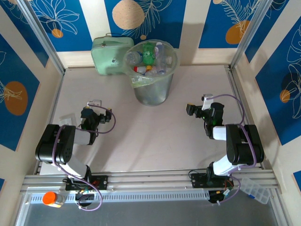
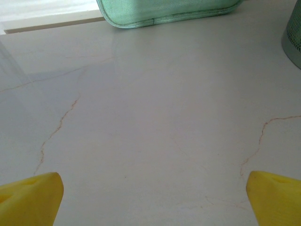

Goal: Put the plastic bottles in the bin

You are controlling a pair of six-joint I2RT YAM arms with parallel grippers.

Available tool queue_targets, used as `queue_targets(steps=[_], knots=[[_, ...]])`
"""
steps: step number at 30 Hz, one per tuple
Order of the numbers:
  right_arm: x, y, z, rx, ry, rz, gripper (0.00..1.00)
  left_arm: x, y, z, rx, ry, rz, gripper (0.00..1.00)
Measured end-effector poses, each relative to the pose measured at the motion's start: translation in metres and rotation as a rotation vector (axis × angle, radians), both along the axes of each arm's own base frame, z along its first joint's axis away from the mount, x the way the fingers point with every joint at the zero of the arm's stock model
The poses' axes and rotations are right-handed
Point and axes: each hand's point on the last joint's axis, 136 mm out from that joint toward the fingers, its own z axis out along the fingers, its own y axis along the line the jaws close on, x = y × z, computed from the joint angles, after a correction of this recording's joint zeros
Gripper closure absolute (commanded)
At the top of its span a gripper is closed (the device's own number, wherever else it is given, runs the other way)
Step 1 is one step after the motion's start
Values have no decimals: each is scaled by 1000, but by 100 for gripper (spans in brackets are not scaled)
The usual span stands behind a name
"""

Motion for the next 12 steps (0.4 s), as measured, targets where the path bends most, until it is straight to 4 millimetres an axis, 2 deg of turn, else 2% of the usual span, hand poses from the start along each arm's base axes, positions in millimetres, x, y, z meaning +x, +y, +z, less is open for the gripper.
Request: queue_targets(steps=[12], knots=[[0,0,0,0,1,0,1,0,-1,0,-3,2,-5,1]])
